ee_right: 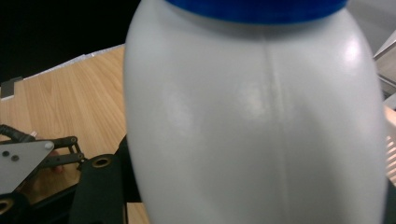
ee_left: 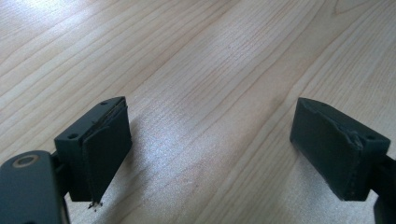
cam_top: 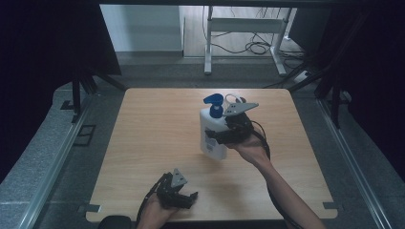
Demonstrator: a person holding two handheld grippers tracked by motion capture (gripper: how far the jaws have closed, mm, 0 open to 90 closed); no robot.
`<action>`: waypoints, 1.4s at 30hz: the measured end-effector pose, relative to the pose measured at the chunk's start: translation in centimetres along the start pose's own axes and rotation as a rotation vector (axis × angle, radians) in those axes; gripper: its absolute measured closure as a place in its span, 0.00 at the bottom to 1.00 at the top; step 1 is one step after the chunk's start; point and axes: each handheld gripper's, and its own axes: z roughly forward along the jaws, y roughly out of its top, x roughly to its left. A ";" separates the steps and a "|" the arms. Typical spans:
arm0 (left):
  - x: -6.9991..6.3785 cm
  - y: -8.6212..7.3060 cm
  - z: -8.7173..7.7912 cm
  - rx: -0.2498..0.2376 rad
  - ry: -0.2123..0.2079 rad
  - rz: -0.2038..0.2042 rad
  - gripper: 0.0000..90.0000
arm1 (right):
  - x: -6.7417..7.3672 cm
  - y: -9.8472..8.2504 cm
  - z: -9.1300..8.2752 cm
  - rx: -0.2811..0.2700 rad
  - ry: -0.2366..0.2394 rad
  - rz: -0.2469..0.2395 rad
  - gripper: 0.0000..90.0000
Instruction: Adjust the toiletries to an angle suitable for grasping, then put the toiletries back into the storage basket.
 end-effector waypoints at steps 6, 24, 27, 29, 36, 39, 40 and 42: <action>0.0 0.0 0.0 0.000 0.000 0.000 0.13 | -0.9 0.4 -0.3 -0.009 -0.010 0.012 0.42; -0.1 0.1 0.1 -0.002 0.000 -0.004 0.13 | -3.3 1.2 -0.9 -0.008 -0.063 0.027 0.42; 0.0 0.1 0.1 -0.002 -0.001 -0.002 0.13 | -3.7 1.5 -1.0 -0.011 -0.070 0.032 0.42; 0.0 0.1 0.1 -0.002 -0.001 -0.001 0.13 | -4.0 1.7 -1.2 -0.015 -0.074 0.037 0.42; 0.0 0.1 0.1 -0.002 -0.001 -0.001 0.13 | -4.8 2.5 -1.5 -0.022 -0.088 0.040 0.42; 0.0 0.1 0.1 -0.002 -0.001 -0.001 0.13 | -5.1 2.7 -1.5 -0.023 -0.094 0.044 0.42; 0.0 0.1 0.1 -0.002 -0.001 -0.001 0.13 | -5.1 2.7 -1.5 -0.023 -0.094 0.044 0.42; 0.0 0.1 0.1 -0.002 -0.002 -0.001 0.13 | -5.4 3.0 -1.5 -0.023 -0.102 0.042 0.42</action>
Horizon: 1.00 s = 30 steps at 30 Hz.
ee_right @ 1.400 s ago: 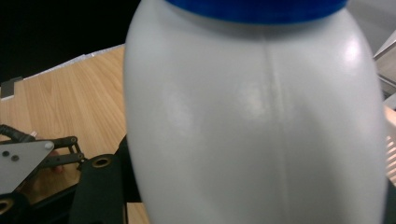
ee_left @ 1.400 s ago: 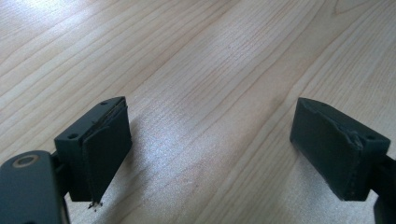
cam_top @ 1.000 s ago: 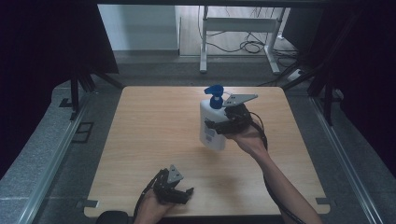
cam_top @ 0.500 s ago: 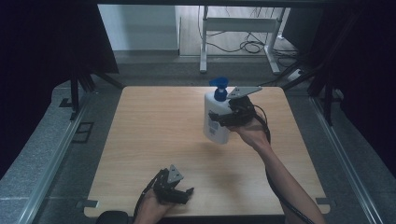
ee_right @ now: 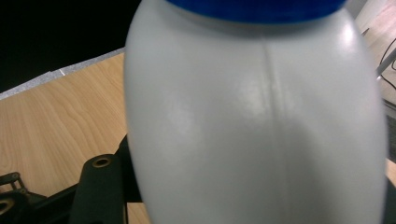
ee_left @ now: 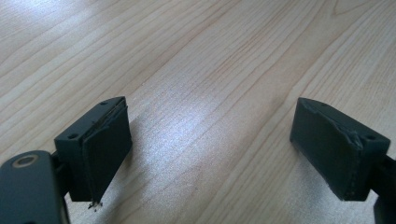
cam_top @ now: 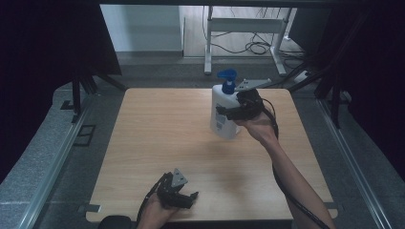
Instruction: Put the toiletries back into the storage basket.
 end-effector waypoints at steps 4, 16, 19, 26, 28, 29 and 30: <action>0.0 0.0 0.0 0.000 0.000 0.000 0.13 | -0.4 0.3 0.0 -0.003 -0.009 -0.001 0.42; 0.0 0.0 0.0 0.001 0.000 -0.002 0.13 | -1.8 1.2 -0.3 -0.013 -0.043 0.006 0.42; 0.0 0.0 0.0 0.002 0.001 -0.002 0.13 | -2.4 1.5 -0.4 -0.017 -0.054 0.008 0.42; 0.0 0.0 0.0 0.001 0.002 -0.002 0.13 | -3.2 1.9 -0.5 -0.020 -0.074 0.009 0.42; 0.0 0.0 0.0 0.000 0.001 -0.001 0.13 | -3.5 2.1 -0.5 -0.025 -0.077 0.008 0.42; 0.0 0.0 0.0 0.000 0.001 -0.002 0.13 | -3.6 2.1 -0.5 -0.026 -0.079 0.010 0.42; 0.0 0.0 0.0 0.000 0.001 -0.002 0.13 | -3.7 2.2 -0.4 -0.026 -0.082 0.010 0.42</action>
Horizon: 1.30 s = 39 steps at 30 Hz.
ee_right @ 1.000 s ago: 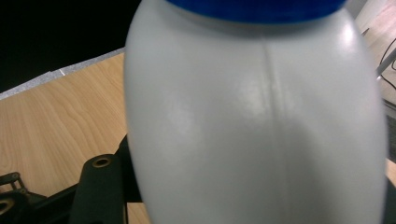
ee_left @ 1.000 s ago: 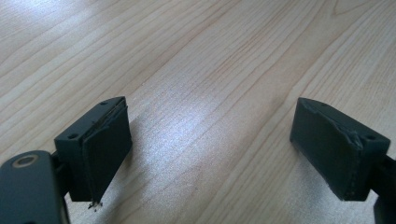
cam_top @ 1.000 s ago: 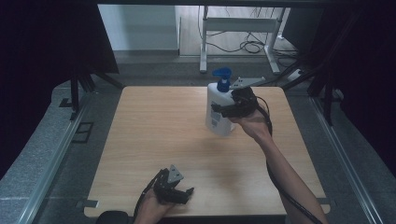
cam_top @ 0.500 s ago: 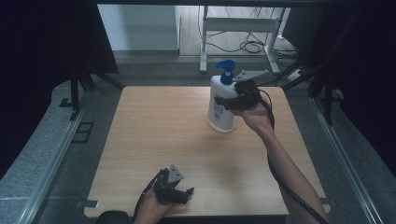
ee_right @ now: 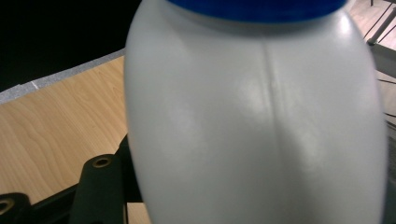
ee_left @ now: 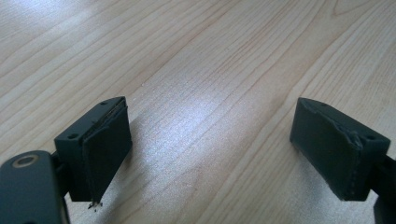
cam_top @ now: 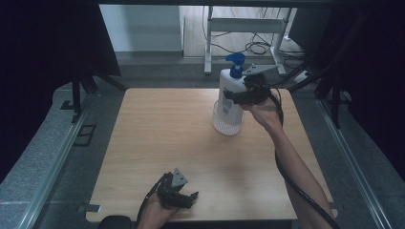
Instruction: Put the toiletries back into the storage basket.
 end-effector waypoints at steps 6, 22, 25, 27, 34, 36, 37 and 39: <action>0.0 0.0 0.0 0.000 0.000 0.003 0.13 | -0.6 0.3 0.5 0.001 -0.005 -0.004 0.42; 0.0 0.0 0.0 0.001 -0.001 0.006 0.13 | -2.4 0.2 2.3 0.010 -0.026 -0.011 0.42; 0.0 0.0 0.0 0.001 -0.001 0.006 0.13 | -2.9 -0.3 2.8 0.013 -0.029 -0.007 0.42; 0.0 0.0 0.0 0.001 -0.001 0.006 0.13 | -2.9 -0.4 2.9 0.013 -0.031 -0.008 0.42; 0.0 0.1 0.0 0.001 -0.001 0.006 0.13 | -3.5 -1.3 3.8 0.013 -0.027 0.006 0.42; 0.0 0.1 0.1 0.001 -0.001 0.006 0.13 | -3.5 -1.6 4.1 0.016 -0.028 0.006 0.42; 0.0 0.1 0.1 0.001 -0.001 0.006 0.13 | -3.5 -1.7 4.3 0.018 -0.028 0.006 0.42; 0.0 0.1 0.1 0.001 -0.001 0.007 0.13 | -3.5 -2.1 4.7 0.025 -0.026 0.005 0.42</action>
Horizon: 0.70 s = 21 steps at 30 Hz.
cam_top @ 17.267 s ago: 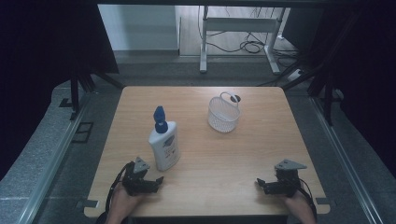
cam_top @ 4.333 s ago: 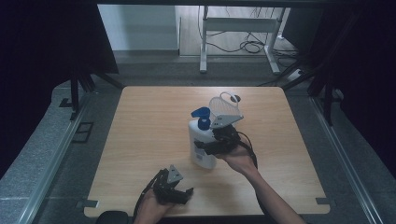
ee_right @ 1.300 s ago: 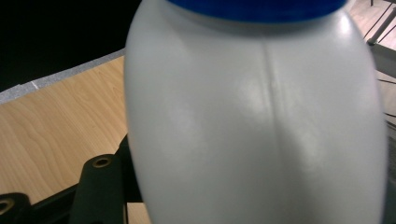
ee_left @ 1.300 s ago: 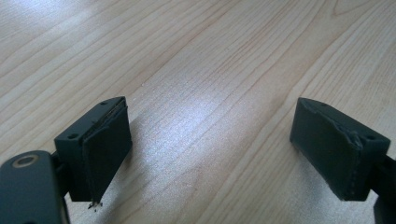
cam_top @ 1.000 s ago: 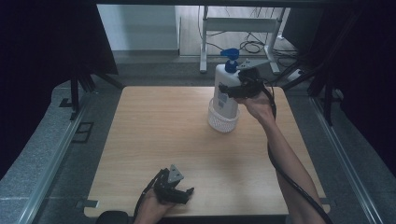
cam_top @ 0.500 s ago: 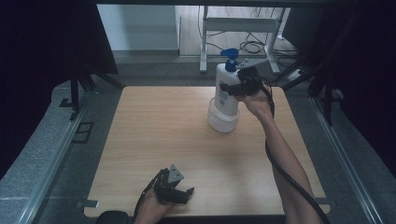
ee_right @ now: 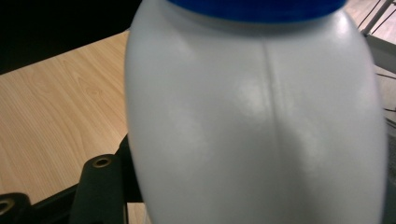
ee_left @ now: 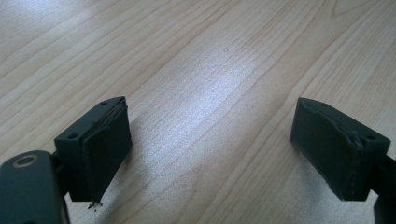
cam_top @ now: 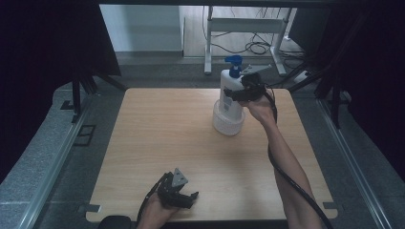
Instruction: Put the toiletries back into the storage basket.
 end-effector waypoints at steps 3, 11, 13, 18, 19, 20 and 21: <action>0.0 0.0 0.0 0.000 0.000 0.000 0.13 | 0.0 -0.3 0.3 0.005 0.000 -0.002 0.42; 0.0 0.0 0.0 0.000 -0.002 -0.003 0.13 | 0.1 -1.7 1.7 0.023 0.003 0.001 0.42; 0.0 0.0 0.0 0.001 -0.002 -0.002 0.13 | 0.1 -2.2 2.0 0.026 0.004 0.003 0.42; 0.0 0.0 0.0 0.001 -0.002 -0.002 0.13 | 0.2 -2.8 2.5 0.036 0.002 -0.002 0.42; 0.0 0.0 0.0 0.001 -0.002 -0.002 0.13 | 0.2 -2.8 2.5 0.036 0.002 -0.002 0.42; 0.0 0.0 0.0 0.002 -0.002 -0.001 0.13 | 0.2 -3.1 2.8 0.039 0.003 -0.003 0.42; 0.0 0.0 0.0 0.002 -0.002 -0.001 0.13 | 0.2 -3.1 2.8 0.039 0.003 -0.003 0.42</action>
